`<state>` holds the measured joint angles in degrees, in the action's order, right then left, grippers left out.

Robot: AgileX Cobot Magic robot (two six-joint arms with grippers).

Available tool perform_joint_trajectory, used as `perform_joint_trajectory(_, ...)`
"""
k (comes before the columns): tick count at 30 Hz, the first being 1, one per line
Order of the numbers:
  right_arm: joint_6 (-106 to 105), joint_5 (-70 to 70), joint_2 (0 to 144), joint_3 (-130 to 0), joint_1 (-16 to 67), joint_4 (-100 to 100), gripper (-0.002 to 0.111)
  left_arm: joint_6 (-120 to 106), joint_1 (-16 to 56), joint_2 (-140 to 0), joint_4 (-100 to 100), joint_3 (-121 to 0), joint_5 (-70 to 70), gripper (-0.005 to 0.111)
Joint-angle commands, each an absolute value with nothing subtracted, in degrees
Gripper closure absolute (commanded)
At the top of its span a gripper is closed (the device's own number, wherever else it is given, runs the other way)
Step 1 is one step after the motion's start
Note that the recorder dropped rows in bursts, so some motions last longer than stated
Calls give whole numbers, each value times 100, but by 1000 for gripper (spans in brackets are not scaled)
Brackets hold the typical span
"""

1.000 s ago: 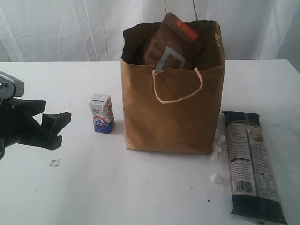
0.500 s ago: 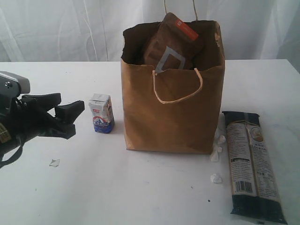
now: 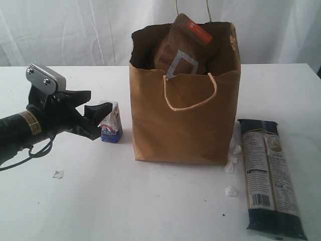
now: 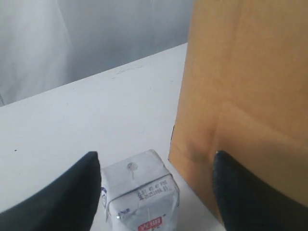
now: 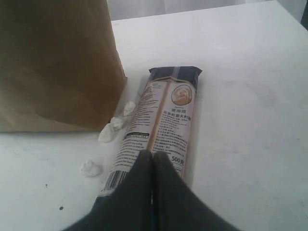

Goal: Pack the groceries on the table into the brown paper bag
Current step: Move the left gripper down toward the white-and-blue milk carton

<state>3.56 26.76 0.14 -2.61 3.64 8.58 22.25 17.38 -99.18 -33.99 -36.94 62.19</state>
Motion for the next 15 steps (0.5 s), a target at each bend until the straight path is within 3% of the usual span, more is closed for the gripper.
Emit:
perform_joint_trajectory(1, 370, 2690, 5, -211, 337, 834, 108, 2003, 1732, -10144, -3405, -3894, 6100, 39)
perform_joint_trajectory(15, 370, 2690, 5, -211, 337, 834, 108, 1723, 1732, -10917, -3092, -4648, 5967, 39)
